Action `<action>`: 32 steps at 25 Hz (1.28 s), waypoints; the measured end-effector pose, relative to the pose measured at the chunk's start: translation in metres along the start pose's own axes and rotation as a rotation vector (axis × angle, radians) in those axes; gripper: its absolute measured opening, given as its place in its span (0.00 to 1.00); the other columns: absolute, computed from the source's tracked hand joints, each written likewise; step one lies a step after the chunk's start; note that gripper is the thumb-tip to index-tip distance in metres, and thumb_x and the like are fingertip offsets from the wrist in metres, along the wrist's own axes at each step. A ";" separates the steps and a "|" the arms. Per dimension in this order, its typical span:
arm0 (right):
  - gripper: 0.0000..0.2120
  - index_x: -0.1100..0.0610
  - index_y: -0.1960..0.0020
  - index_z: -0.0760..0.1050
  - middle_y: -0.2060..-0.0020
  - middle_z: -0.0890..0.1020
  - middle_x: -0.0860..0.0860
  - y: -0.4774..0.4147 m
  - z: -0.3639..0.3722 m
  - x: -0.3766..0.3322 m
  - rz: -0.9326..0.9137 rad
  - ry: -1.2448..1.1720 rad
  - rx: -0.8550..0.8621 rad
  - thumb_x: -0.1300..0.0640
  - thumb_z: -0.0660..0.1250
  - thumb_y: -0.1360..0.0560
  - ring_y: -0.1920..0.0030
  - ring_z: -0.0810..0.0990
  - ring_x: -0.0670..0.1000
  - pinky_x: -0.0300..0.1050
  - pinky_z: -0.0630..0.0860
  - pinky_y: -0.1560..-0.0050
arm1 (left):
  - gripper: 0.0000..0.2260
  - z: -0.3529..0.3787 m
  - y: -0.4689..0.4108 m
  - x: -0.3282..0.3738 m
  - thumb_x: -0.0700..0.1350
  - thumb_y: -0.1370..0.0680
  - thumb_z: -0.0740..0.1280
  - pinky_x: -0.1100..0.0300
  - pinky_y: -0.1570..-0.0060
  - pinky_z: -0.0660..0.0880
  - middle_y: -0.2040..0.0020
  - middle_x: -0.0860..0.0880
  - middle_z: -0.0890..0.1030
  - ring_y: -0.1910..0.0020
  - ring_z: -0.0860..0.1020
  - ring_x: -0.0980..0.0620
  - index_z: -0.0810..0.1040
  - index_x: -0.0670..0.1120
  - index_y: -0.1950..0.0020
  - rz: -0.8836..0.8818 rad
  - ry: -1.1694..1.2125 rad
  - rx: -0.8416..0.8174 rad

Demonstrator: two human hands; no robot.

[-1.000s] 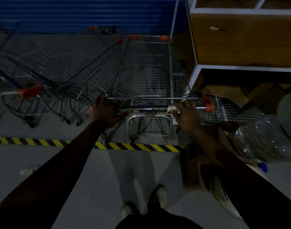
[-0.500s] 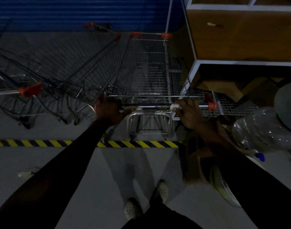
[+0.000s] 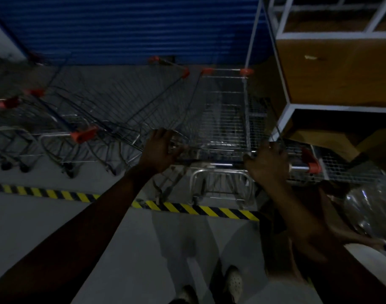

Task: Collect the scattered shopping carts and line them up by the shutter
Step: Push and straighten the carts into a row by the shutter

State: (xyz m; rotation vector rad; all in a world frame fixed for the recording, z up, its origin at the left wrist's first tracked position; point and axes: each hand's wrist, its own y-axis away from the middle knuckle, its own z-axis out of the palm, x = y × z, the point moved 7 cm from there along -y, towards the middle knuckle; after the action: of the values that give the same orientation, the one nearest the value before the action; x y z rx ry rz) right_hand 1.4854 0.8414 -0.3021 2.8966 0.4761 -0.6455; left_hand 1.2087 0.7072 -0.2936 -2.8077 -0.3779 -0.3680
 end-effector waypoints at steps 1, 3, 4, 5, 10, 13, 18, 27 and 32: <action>0.31 0.58 0.29 0.62 0.29 0.64 0.61 0.004 -0.006 -0.023 -0.015 0.009 0.042 0.43 0.65 0.26 0.31 0.62 0.65 0.60 0.67 0.36 | 0.27 -0.020 -0.002 -0.008 0.66 0.24 0.57 0.50 0.45 0.68 0.46 0.43 0.78 0.45 0.73 0.40 0.76 0.45 0.41 0.016 -0.002 0.054; 0.31 0.58 0.29 0.62 0.31 0.65 0.61 0.009 -0.013 -0.082 -0.140 -0.029 0.100 0.45 0.66 0.26 0.32 0.63 0.64 0.58 0.67 0.37 | 0.23 -0.062 -0.002 -0.034 0.61 0.23 0.60 0.52 0.47 0.67 0.46 0.43 0.77 0.45 0.72 0.42 0.76 0.44 0.40 0.014 -0.009 0.153; 0.31 0.58 0.29 0.62 0.31 0.66 0.60 0.010 -0.013 -0.111 -0.202 -0.064 0.110 0.46 0.67 0.26 0.33 0.64 0.64 0.56 0.67 0.37 | 0.23 -0.081 -0.002 -0.050 0.60 0.23 0.60 0.53 0.47 0.67 0.45 0.43 0.77 0.44 0.72 0.43 0.76 0.43 0.39 -0.011 -0.004 0.187; 0.31 0.58 0.28 0.62 0.32 0.66 0.60 0.009 -0.010 -0.139 -0.253 -0.091 0.113 0.46 0.67 0.26 0.33 0.65 0.63 0.54 0.67 0.38 | 0.25 -0.100 -0.001 -0.069 0.61 0.23 0.59 0.53 0.47 0.66 0.45 0.42 0.77 0.44 0.72 0.43 0.76 0.42 0.38 -0.030 -0.006 0.218; 0.30 0.56 0.29 0.64 0.34 0.69 0.60 0.013 0.035 -0.276 -0.396 -0.245 0.081 0.49 0.69 0.27 0.36 0.69 0.63 0.55 0.72 0.39 | 0.25 -0.173 0.013 -0.192 0.60 0.22 0.57 0.51 0.45 0.68 0.46 0.41 0.78 0.45 0.74 0.40 0.76 0.42 0.40 -0.064 -0.036 0.328; 0.25 0.58 0.33 0.69 0.36 0.71 0.60 0.021 0.086 -0.365 -0.411 -0.285 0.062 0.49 0.68 0.26 0.38 0.71 0.62 0.54 0.73 0.41 | 0.22 -0.206 0.013 -0.279 0.59 0.21 0.58 0.51 0.45 0.68 0.46 0.42 0.78 0.45 0.73 0.42 0.77 0.42 0.41 -0.087 -0.015 0.336; 0.21 0.56 0.40 0.74 0.43 0.76 0.57 0.053 0.197 -0.516 -0.630 -0.224 -0.062 0.46 0.64 0.28 0.44 0.76 0.62 0.54 0.76 0.48 | 0.16 -0.217 0.011 -0.401 0.50 0.23 0.63 0.47 0.48 0.70 0.46 0.38 0.77 0.46 0.74 0.37 0.76 0.41 0.42 -0.094 -0.124 0.234; 0.26 0.55 0.35 0.74 0.51 0.82 0.56 0.029 0.322 -0.572 -0.512 0.313 -0.170 0.56 0.69 0.33 0.57 0.83 0.58 0.60 0.79 0.53 | 0.29 -0.127 -0.002 -0.545 0.43 0.22 0.60 0.41 0.27 0.53 0.21 0.43 0.53 0.22 0.49 0.41 0.56 0.49 0.22 -0.201 -0.343 -0.331; 0.25 0.52 0.37 0.77 0.56 0.82 0.51 -0.001 0.312 -0.534 -0.582 0.414 -0.055 0.56 0.56 0.32 0.61 0.82 0.54 0.47 0.78 0.64 | 0.27 -0.120 -0.042 -0.580 0.46 0.24 0.64 0.32 0.32 0.57 0.24 0.39 0.61 0.24 0.55 0.37 0.62 0.56 0.25 -0.134 -0.358 -0.383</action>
State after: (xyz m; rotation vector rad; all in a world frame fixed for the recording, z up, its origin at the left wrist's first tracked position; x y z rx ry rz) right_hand 0.9047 0.6340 -0.3508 2.8244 1.3895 -0.0655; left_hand 0.6295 0.5815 -0.3375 -3.2380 -0.6340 0.0503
